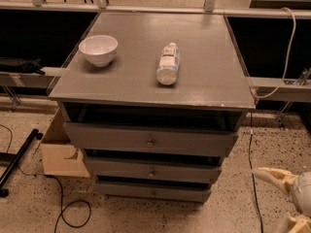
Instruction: Open middle drawer
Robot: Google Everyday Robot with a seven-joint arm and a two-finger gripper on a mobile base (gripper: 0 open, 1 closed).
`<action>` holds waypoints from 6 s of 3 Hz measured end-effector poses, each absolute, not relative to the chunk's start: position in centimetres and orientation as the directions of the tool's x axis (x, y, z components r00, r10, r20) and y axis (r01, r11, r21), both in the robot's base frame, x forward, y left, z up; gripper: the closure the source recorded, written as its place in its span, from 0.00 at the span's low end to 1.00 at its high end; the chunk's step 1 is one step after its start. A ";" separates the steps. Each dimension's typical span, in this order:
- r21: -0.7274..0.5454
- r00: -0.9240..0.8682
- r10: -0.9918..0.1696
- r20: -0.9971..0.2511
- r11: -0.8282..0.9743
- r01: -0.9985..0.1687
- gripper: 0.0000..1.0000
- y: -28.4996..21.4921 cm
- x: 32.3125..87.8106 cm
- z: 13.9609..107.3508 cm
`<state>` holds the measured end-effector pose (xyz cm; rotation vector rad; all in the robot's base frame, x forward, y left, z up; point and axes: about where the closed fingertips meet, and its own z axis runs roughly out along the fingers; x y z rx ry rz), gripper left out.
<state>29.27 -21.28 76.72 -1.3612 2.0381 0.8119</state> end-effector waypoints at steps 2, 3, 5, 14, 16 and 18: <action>0.152 -0.335 -0.523 -0.783 0.361 -0.920 0.00 -21.6 31.8 76.7; 0.131 -0.338 -0.534 -0.775 0.388 -0.912 0.00 -21.8 31.1 76.8; 0.092 -0.308 -0.477 -0.823 0.424 -0.901 0.00 -20.1 29.8 76.1; 0.063 -0.350 -0.358 -0.866 0.616 -0.785 0.00 -9.9 32.7 65.8; -0.015 -0.239 -0.322 -0.916 0.625 -0.781 0.00 -9.7 33.5 65.6; -0.077 -0.163 -0.306 -0.938 0.643 -0.762 0.00 -9.5 34.2 65.7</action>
Offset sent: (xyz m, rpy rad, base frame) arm 0.0338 -0.0051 -0.0007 0.0971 -0.0897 -0.1259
